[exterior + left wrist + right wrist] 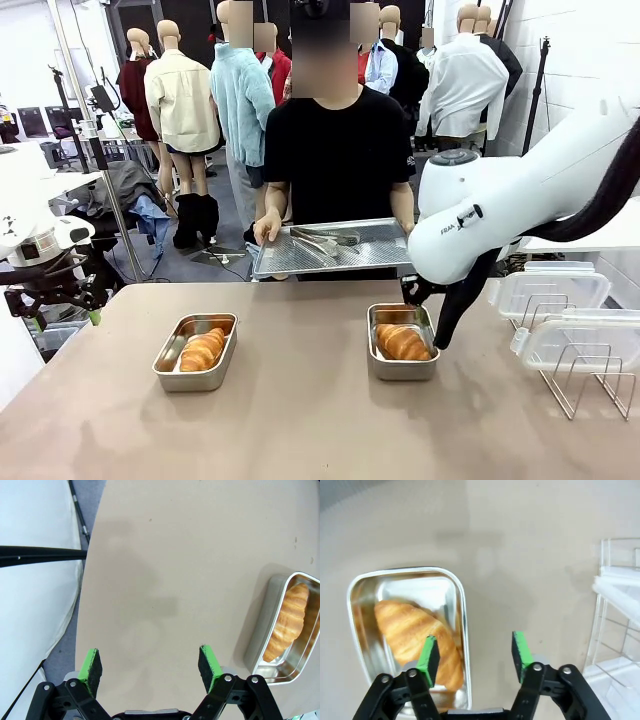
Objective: Place the bread in airtight containers.
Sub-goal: Pick up one Airtight Container lid and hand it to the human.
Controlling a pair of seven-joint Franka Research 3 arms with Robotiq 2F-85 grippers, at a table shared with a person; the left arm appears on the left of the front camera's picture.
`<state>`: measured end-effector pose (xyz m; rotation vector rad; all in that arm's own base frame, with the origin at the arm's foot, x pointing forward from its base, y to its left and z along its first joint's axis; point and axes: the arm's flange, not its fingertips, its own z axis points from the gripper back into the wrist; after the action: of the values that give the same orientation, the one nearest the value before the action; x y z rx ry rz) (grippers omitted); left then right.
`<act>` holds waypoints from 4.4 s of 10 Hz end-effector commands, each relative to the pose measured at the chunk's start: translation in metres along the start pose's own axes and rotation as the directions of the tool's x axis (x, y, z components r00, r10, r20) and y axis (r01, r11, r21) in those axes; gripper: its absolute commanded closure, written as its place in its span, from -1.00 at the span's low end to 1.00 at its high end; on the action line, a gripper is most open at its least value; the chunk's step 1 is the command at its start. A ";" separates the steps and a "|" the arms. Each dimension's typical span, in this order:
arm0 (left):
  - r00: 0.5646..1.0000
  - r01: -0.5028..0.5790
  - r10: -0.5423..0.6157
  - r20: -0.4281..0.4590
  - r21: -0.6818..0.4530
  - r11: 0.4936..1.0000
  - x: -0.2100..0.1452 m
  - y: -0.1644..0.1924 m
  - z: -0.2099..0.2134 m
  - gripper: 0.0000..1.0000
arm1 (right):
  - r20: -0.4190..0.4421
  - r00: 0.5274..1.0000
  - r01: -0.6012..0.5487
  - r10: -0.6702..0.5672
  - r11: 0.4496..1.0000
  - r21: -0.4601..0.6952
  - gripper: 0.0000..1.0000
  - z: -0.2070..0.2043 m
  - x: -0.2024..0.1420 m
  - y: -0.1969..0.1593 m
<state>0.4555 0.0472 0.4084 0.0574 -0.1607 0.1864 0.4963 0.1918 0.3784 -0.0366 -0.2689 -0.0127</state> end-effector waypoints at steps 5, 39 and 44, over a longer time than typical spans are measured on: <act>1.000 -0.001 0.001 0.000 -0.002 1.000 -0.002 0.002 0.001 -1.00 | 0.029 0.939 -0.344 0.343 0.939 0.019 -1.00 0.138 -0.008 -0.068; 1.000 -0.001 0.001 0.000 -0.002 1.000 -0.002 0.002 0.001 -1.00 | -0.024 -0.036 -0.967 0.999 -0.028 0.252 -1.00 0.182 -0.067 -0.207; 1.000 -0.001 0.001 0.000 -0.002 1.000 -0.002 0.002 0.001 -1.00 | -0.024 -0.036 -0.967 0.999 -0.028 0.252 -1.00 0.182 -0.067 -0.207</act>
<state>0.4553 0.0474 0.4080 0.0573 -0.1600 0.1867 0.3803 -0.0076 0.5420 -0.0701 0.0344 1.5790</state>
